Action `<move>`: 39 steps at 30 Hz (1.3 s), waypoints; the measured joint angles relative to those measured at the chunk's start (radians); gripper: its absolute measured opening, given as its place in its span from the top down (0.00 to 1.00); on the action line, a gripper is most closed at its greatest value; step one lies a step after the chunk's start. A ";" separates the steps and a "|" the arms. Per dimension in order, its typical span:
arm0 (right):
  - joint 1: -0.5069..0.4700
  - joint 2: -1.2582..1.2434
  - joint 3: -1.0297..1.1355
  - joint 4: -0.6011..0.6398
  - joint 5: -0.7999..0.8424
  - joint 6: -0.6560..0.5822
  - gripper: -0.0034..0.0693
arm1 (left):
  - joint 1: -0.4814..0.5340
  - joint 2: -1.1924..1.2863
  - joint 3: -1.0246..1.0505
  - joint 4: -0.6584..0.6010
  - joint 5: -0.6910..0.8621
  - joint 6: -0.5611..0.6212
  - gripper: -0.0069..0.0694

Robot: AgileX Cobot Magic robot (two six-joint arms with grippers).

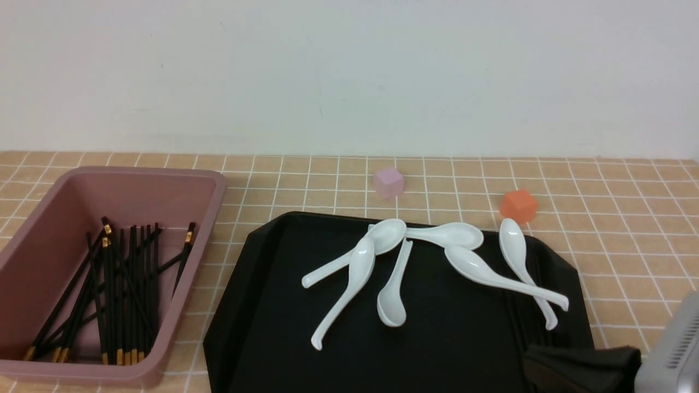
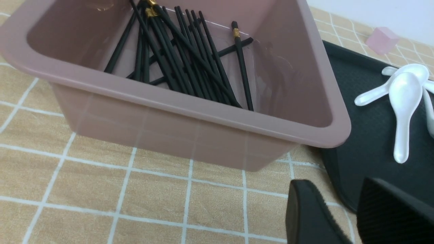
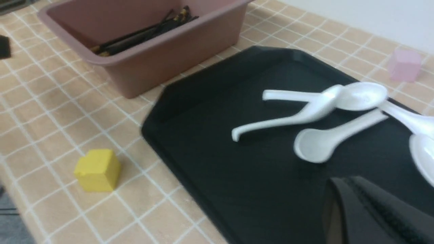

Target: On brown tablecloth take chopsticks from black tray and put them in box.

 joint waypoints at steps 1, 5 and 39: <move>0.018 0.001 0.000 -0.004 -0.012 -0.012 0.94 | 0.000 0.000 0.000 0.000 0.000 0.000 0.60; 0.053 0.002 0.000 -0.015 -0.069 -0.052 0.93 | 0.000 0.000 0.000 0.000 0.000 0.000 0.60; -0.762 -0.675 0.330 -0.023 0.281 -0.074 0.89 | 0.000 0.000 0.000 0.000 0.000 0.000 0.60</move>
